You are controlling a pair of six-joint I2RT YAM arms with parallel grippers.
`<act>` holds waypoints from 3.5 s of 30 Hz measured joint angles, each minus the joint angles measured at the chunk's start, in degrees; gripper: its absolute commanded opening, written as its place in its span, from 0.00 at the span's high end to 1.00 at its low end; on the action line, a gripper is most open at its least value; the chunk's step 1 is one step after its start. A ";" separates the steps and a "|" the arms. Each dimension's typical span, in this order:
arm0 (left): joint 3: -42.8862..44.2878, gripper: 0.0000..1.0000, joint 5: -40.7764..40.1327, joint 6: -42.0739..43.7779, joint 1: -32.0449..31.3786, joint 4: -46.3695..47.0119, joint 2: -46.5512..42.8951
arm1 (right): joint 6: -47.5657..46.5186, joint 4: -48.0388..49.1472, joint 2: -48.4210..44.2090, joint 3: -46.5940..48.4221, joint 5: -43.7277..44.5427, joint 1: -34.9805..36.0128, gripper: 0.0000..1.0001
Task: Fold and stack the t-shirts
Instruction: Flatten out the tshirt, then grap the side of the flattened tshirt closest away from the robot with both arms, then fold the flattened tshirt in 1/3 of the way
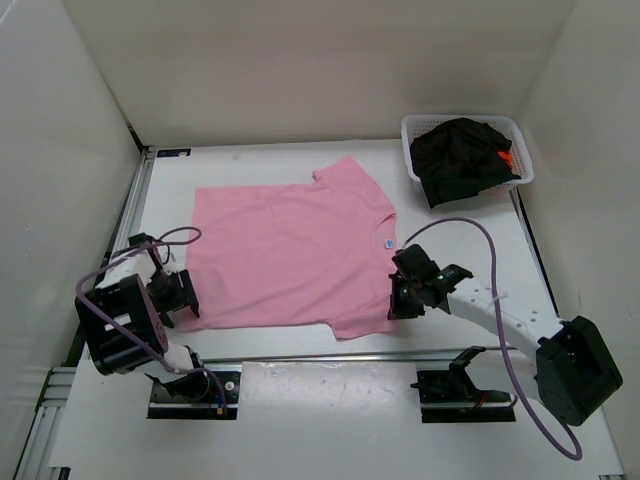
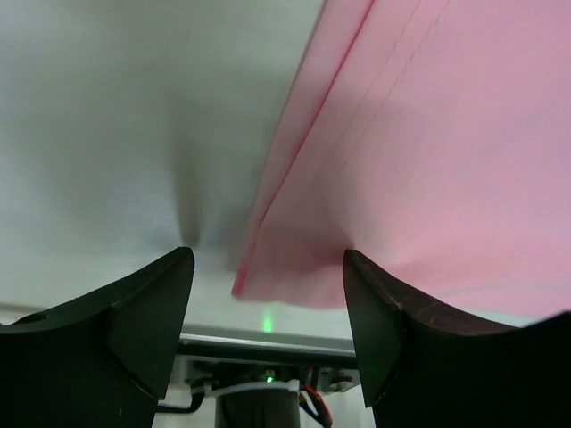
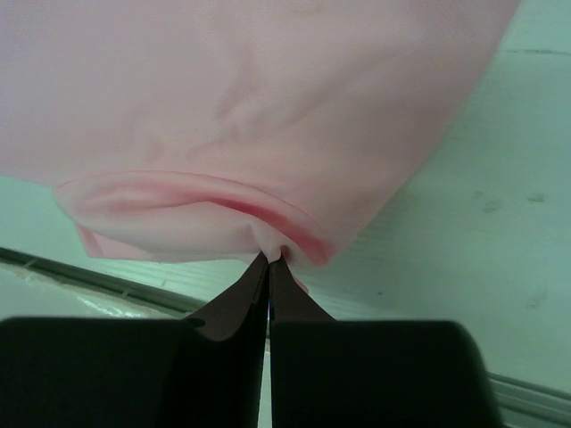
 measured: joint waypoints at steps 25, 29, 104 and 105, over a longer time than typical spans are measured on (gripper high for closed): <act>5.79 0.23 4.90 0.00 1.86 -12.00 8.98 | 7.37 0.90 -10.97 -10.34 3.96 -0.85 1.00; 5.73 0.23 1.92 0.00 0.20 -11.58 9.11 | 7.34 1.03 -10.99 -10.62 4.20 -0.85 1.00; 20.37 0.46 -25.33 0.15 -28.85 5.60 15.98 | -16.22 2.86 41.05 43.01 -0.76 -16.48 1.00; 20.37 0.46 -26.16 0.13 -29.05 6.08 16.48 | -16.11 2.93 41.05 43.01 -0.90 -16.50 1.00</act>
